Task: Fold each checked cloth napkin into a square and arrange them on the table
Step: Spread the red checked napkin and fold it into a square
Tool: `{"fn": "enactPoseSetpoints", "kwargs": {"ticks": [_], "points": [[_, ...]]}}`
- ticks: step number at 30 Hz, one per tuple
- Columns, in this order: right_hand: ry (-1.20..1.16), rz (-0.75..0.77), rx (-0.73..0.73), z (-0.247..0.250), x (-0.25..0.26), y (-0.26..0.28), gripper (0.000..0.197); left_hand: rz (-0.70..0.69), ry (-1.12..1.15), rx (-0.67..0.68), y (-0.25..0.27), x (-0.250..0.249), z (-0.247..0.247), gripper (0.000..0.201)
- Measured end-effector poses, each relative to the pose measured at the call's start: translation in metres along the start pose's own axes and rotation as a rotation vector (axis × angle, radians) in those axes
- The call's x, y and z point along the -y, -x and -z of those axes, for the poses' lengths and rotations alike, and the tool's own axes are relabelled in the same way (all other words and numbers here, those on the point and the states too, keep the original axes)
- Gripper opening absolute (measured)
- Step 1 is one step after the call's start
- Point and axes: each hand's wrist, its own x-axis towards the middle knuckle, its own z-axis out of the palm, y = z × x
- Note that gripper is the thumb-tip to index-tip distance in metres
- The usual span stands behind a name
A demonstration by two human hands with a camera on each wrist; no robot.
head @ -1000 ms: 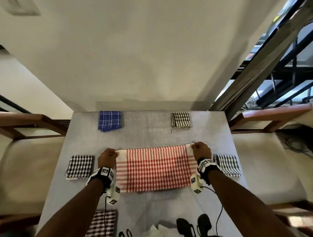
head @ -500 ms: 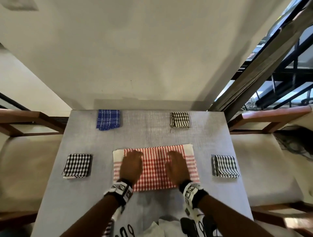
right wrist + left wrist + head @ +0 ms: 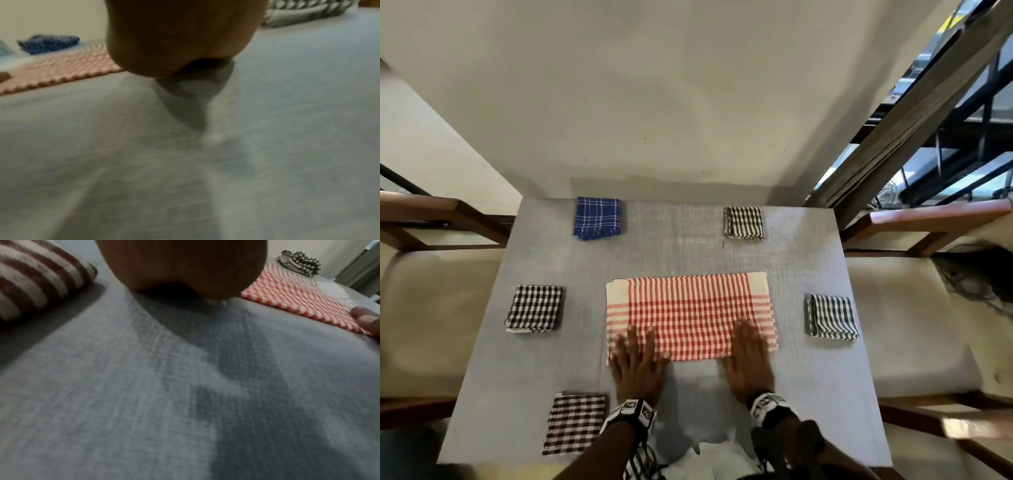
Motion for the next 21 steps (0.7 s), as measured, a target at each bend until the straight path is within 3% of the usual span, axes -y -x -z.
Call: {"fn": "enactPoseSetpoints", "kwargs": {"ticks": [2, 6, 8, 10, 15, 21], "points": [[0.042, -0.047, 0.009, 0.016, -0.04, 0.004, 0.073, 0.019, 0.01, 0.007, 0.002, 0.012, -0.001, 0.074], [0.15, 0.076, 0.117, 0.03, -0.06, 0.002, 0.075, 0.039, 0.064, 0.036, 0.003, 0.006, -0.002, 0.076], [0.13, 0.059, 0.081, 0.031, -0.047, 0.0, 0.072, 0.014, 0.051, 0.013, 0.004, -0.008, 0.004, 0.076], [0.08, 0.073, 0.044, 0.031, -0.025, -0.005, 0.072, -0.11, 0.023, -0.007, -0.001, -0.021, 0.01, 0.071], [0.018, 0.264, 0.053, 0.024, 0.054, -0.042, 0.067, -0.396, -0.039, 0.042, -0.032, -0.066, 0.023, 0.064], [0.087, 0.21, 0.115, -0.004, 0.067, -0.06, 0.066, -0.335, -0.112, 0.083, -0.056, -0.041, 0.005, 0.068]]}}
